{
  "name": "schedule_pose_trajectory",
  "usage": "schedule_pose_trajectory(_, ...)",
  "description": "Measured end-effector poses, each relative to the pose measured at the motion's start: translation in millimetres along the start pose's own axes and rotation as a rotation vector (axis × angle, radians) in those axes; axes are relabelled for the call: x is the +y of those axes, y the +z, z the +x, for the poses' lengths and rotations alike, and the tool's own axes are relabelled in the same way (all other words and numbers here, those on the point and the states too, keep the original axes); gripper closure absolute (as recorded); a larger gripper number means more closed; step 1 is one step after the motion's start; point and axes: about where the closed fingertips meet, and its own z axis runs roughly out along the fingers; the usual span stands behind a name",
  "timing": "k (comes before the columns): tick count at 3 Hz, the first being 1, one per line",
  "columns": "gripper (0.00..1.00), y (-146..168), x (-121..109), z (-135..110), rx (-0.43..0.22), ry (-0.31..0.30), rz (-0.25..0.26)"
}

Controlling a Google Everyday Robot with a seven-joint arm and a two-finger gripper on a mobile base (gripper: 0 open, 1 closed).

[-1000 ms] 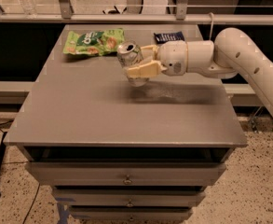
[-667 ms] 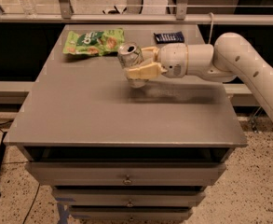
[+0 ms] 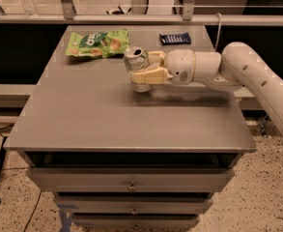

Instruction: Place 7up can upright

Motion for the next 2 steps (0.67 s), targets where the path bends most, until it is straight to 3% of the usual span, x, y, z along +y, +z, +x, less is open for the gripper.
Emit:
schedule_pose_trajectory(1, 1.0, -0.8, -0.9, 0.9, -0.02, 0.0, 0.0)
schedule_pose_trajectory(2, 0.82, -0.7, -2.0, 2.1, -0.03, 0.003, -0.003)
